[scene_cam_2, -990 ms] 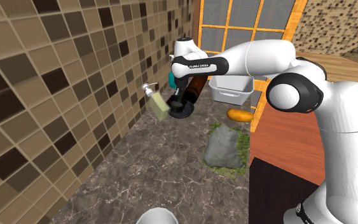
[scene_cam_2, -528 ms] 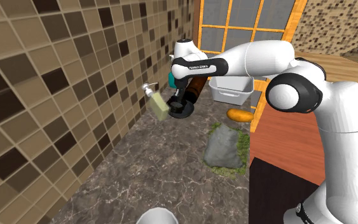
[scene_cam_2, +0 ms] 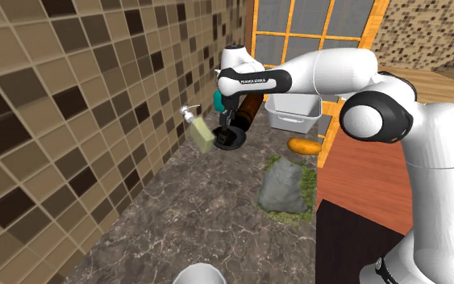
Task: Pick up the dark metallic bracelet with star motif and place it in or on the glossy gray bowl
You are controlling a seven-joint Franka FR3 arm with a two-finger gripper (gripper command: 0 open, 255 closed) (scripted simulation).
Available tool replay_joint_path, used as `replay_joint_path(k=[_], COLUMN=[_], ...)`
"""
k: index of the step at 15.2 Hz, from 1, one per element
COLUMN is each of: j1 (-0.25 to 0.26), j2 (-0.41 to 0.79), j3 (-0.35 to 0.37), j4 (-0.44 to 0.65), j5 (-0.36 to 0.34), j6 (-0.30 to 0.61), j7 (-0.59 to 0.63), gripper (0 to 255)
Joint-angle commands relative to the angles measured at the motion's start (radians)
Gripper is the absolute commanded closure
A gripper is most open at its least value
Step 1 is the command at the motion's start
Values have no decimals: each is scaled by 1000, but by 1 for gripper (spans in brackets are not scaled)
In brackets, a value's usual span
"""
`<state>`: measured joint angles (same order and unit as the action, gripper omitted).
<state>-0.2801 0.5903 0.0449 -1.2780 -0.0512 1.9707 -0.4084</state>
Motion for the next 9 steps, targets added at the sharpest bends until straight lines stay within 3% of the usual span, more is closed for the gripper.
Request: replay_joint_path(k=[1, 9], j1=[1, 2], j2=[-11, -16], j3=[1, 1], j4=[43, 60], j5=[1, 1], j6=[-53, -76], j7=[-1, -1], gripper=[0, 0])
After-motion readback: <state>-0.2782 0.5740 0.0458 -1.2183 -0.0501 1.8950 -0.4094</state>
